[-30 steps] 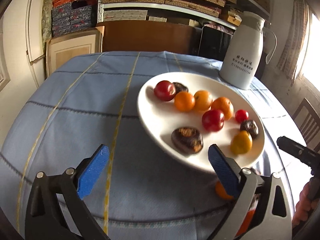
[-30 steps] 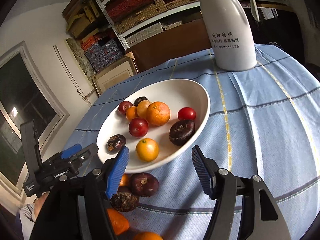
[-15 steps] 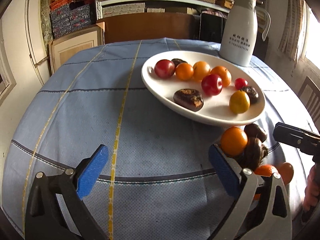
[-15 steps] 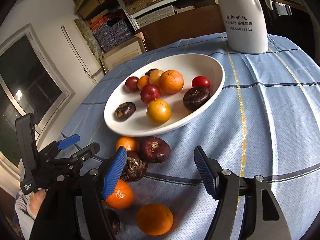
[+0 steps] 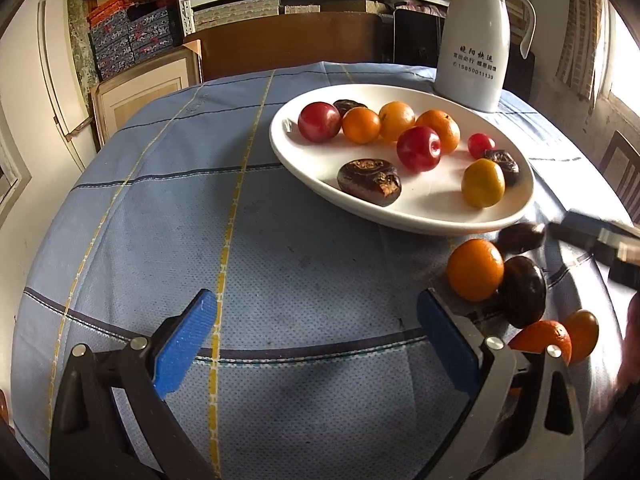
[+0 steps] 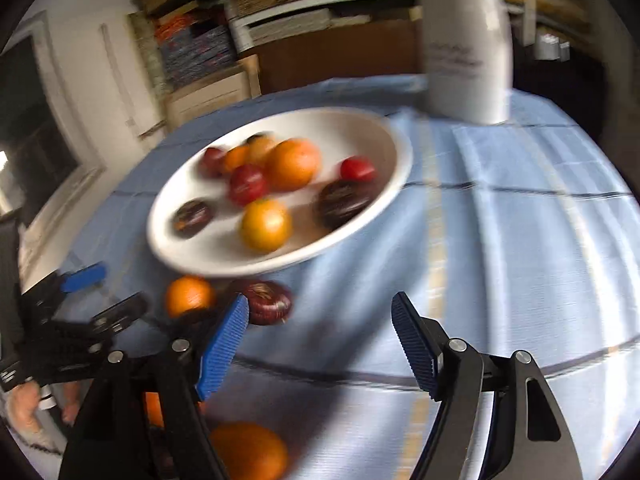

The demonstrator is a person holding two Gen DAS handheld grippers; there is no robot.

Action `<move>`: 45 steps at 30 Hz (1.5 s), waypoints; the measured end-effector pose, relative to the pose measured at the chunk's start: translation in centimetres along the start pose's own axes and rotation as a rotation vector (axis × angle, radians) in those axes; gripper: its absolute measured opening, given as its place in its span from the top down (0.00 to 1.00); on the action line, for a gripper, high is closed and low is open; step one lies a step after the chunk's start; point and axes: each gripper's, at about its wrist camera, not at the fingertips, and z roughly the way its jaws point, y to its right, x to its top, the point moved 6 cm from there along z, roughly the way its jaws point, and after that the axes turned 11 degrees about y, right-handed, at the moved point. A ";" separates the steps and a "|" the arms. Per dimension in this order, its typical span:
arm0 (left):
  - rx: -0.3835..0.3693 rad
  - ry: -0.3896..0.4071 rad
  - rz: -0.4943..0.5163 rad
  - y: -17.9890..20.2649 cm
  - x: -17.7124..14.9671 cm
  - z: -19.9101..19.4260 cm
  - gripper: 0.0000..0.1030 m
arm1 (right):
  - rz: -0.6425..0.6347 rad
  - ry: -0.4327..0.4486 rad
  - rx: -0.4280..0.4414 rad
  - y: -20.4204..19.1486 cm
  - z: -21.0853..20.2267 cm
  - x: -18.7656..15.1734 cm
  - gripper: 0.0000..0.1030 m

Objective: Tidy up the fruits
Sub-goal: 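Move the right tool to a dark plum on the cloth and grasp it, then grasp an orange with the left tool while the right tool holds the dark plum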

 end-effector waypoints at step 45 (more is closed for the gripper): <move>-0.111 0.054 -0.002 2.1 1.6 -0.2 0.05 | -0.047 -0.088 0.165 -3.3 1.0 -1.9 0.61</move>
